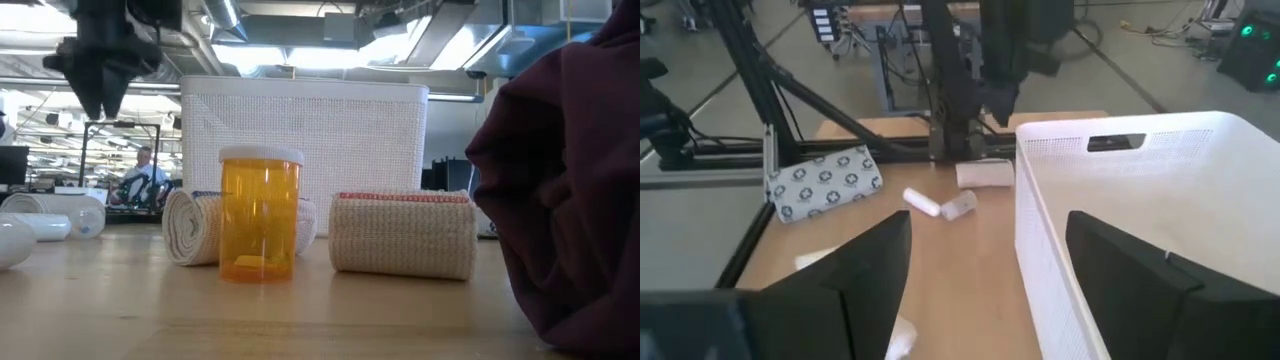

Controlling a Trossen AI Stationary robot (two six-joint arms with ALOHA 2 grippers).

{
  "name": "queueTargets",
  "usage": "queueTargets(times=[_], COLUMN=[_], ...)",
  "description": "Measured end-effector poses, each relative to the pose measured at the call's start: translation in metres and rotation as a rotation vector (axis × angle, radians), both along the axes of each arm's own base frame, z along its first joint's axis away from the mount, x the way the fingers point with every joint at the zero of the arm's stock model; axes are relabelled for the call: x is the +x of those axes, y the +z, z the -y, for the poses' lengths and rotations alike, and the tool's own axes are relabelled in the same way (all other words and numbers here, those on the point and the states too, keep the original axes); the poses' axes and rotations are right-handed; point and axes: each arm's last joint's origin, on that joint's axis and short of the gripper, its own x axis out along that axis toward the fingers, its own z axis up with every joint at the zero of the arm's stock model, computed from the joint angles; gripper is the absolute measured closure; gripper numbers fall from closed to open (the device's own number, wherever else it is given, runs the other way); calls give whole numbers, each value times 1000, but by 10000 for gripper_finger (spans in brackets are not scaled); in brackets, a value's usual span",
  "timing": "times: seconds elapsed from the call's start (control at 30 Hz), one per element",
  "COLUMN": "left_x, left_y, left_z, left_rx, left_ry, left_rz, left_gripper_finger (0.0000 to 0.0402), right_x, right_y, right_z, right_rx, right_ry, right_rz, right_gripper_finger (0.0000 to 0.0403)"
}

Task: Pick & place medical supplies in basket/bin
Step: Put the left light brown and blue bandage into the white bin

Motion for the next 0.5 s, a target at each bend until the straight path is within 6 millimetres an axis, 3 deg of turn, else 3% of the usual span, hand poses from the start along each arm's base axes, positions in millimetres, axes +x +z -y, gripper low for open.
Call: queueTargets(times=[0.2, 0.5], left_x=[-1, -1], left_y=[-38, -83], left_z=[3, 4], left_rx=[-71, -102], left_ry=[100, 185], left_rz=[-106, -83], left_gripper_finger=[240, 240], right_x=[0, 0], right_y=[-1, -1], right_z=[0, 0], right_rx=[-2, -3], right_ry=[0, 1], right_rz=[-8, -8], right_gripper_finger=[136, 136])
